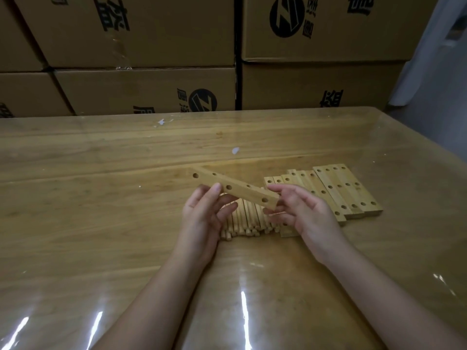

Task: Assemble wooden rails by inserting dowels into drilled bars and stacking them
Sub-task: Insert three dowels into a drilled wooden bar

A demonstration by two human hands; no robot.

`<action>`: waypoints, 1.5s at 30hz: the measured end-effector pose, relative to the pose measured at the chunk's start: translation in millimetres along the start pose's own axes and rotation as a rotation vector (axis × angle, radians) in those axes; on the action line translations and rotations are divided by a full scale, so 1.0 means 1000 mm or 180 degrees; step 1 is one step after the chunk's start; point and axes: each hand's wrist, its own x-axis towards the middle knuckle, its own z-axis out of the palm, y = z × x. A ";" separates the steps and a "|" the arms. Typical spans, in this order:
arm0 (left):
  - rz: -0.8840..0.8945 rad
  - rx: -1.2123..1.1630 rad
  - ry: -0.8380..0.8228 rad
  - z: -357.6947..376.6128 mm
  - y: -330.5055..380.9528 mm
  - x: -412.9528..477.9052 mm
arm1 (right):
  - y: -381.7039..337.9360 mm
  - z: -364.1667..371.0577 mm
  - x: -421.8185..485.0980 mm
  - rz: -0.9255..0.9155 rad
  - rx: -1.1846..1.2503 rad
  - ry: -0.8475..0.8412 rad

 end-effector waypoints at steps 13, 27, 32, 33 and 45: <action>-0.0886 -0.1092 -0.0222 -0.001 0.008 0.000 | 0.021 -0.020 0.008 -0.0880 -0.3958 -0.0873; -0.1038 -0.1041 -0.0153 -0.006 0.007 0.005 | 0.017 -0.018 0.005 -0.1028 -0.3890 -0.0735; -0.0920 -0.1048 -0.0028 -0.006 0.004 0.005 | 0.016 -0.017 0.004 -0.1036 -0.3869 -0.0715; -0.0869 -0.1032 0.0020 -0.006 0.004 0.005 | 0.015 -0.017 0.004 -0.1051 -0.3853 -0.0700; -0.0835 -0.1148 0.0199 -0.003 0.007 0.002 | 0.009 -0.017 0.005 -0.1149 -0.3591 0.0461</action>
